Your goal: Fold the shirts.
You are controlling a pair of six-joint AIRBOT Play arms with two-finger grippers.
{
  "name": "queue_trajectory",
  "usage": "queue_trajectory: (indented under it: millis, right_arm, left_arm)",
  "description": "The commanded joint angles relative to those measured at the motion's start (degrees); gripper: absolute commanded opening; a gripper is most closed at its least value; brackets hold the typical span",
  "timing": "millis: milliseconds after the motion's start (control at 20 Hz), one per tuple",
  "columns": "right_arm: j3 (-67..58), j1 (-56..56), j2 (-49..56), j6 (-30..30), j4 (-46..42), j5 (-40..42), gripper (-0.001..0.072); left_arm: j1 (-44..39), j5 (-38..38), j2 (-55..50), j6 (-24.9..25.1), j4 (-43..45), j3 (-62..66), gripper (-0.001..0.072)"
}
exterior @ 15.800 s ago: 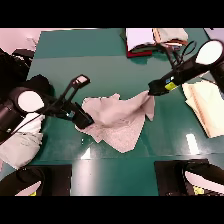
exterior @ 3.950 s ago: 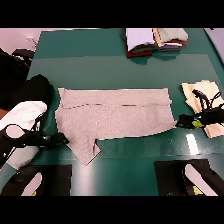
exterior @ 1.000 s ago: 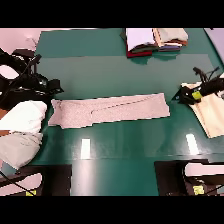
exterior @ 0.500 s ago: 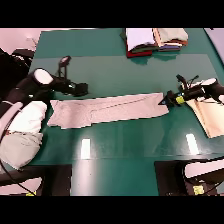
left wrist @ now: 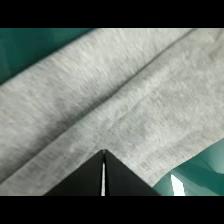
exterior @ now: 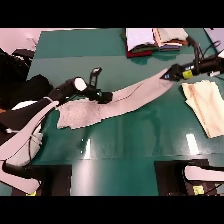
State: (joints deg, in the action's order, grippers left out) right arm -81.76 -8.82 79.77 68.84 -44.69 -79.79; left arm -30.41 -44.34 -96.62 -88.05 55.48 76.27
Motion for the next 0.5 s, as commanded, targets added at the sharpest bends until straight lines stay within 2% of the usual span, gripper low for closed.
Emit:
queue_trajectory:
  millis: [0, 450]
  right_arm:
    - [-7.3, 6.3, -2.0, 4.8, 0.0, -1.2, 0.0012]
    - [-15.1, 18.1, -2.0, 9.8, 0.1, 1.8, 0.0012]
  left_arm:
    - [-1.8, -1.3, -4.4, 0.0, -0.3, 3.9, 0.0021]
    - [-1.5, -2.4, -4.5, 0.0, 0.2, 4.3, 0.0021]
